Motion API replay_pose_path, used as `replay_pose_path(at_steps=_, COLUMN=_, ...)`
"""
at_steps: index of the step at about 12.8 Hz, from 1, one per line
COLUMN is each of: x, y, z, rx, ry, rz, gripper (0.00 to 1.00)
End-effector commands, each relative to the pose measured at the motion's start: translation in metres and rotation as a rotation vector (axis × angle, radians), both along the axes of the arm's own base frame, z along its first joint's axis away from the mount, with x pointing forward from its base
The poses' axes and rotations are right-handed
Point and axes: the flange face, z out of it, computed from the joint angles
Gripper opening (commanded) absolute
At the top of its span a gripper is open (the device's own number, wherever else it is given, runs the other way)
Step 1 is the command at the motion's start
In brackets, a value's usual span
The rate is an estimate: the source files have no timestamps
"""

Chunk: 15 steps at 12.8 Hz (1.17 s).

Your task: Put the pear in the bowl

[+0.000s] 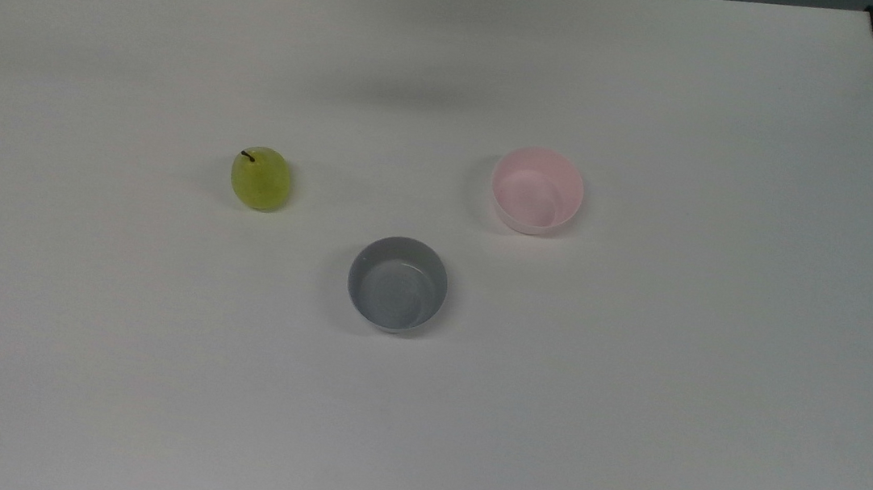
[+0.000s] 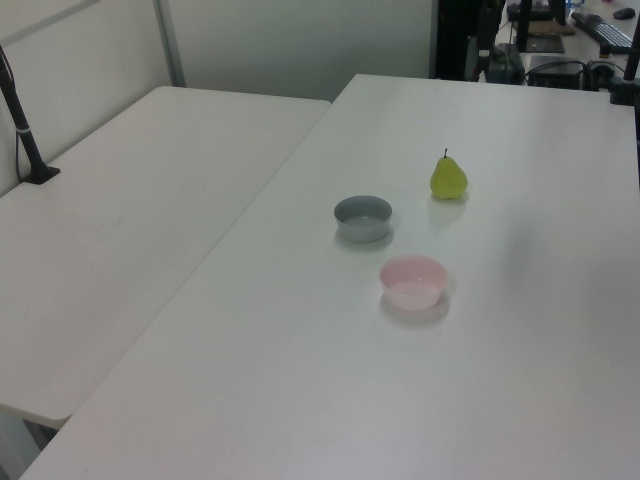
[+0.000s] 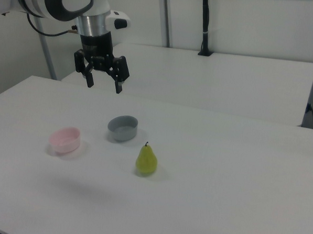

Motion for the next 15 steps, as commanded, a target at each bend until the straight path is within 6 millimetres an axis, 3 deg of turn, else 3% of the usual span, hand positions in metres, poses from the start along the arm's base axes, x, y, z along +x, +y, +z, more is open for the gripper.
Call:
replay_pose_path(at_steps=1, x=-0.006, y=0.004, z=0.002, rx=0.017, ry=-0.019, rz=0.021, gripper=1.00)
replay_pose_path(at_steps=9, x=-0.011, y=0.000, z=0.003, rx=0.003, ry=0.006, rz=0.052, gripper=1.00)
replay_pose_path(at_steps=12, x=-0.016, y=-0.012, z=-0.010, rx=-0.016, ry=0.061, rz=0.323, gripper=1.00)
replay_pose_path(at_steps=15, x=-0.014, y=-0.013, z=-0.041, rx=-0.067, ry=0.090, rz=0.349, gripper=1.00)
